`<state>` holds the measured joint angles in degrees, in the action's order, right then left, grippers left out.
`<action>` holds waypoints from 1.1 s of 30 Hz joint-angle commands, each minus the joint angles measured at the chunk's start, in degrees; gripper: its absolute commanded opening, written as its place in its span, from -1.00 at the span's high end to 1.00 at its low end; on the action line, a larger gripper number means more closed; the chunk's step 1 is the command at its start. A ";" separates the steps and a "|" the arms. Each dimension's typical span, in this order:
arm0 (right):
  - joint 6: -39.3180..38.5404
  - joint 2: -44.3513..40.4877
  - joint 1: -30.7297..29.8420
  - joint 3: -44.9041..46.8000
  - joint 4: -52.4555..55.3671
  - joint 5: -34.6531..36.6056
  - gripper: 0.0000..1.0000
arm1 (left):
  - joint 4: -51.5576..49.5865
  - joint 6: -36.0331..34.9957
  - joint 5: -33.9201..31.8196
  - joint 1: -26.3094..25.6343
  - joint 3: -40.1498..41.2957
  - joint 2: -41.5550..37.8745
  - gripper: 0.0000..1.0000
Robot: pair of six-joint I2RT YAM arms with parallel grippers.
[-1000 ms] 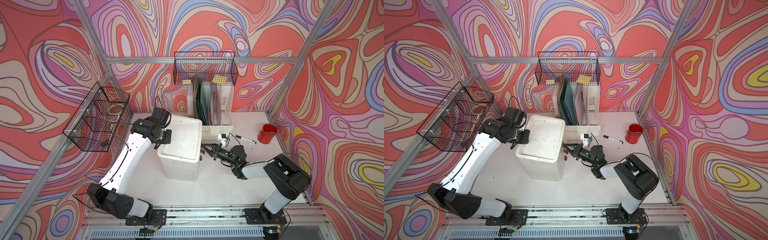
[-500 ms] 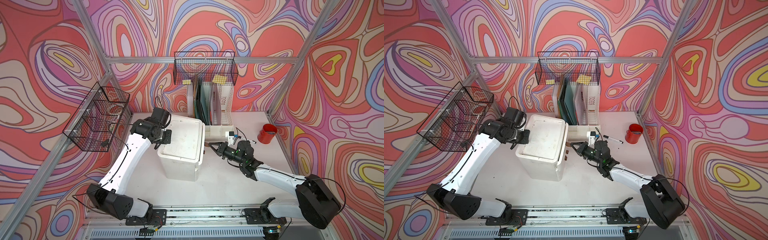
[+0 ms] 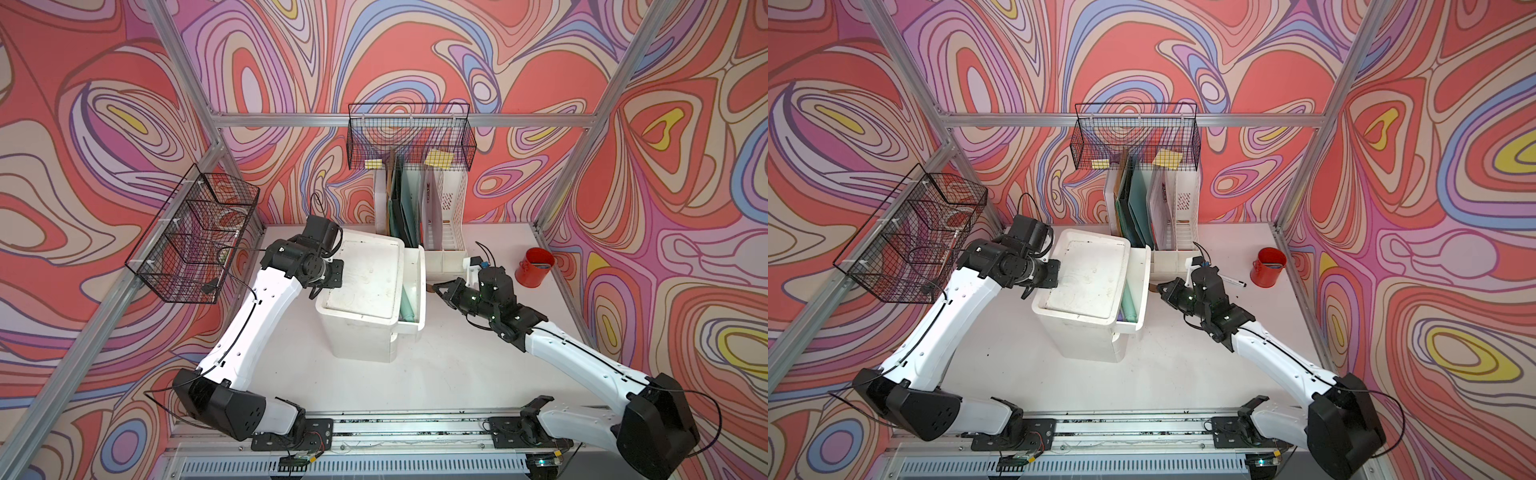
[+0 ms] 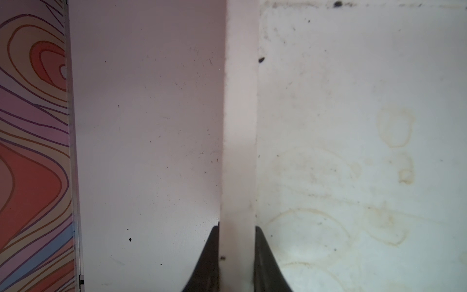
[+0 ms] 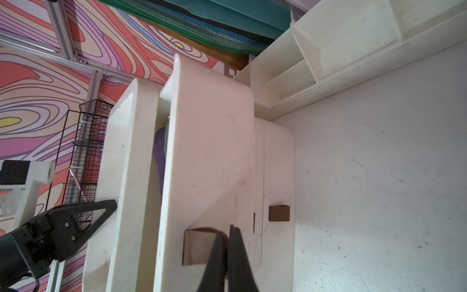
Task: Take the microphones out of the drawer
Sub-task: Open the drawer in the storage box.
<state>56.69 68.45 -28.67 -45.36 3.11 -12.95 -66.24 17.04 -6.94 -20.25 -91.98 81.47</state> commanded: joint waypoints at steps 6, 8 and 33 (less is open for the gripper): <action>-5.84 -0.67 2.39 -3.37 15.88 12.51 1.00 | 2.85 0.85 -4.91 0.05 0.89 -1.58 1.00; -7.04 -0.60 2.95 -4.34 17.67 13.27 1.00 | 2.85 0.72 -5.05 0.09 0.89 -1.58 1.00; -19.30 1.62 5.40 -16.51 31.99 26.67 1.00 | 3.09 0.19 -5.71 0.10 1.34 -2.06 1.00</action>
<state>40.60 69.32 -25.32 -59.92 30.24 2.50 -64.97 17.52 -7.14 -20.75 -90.94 80.68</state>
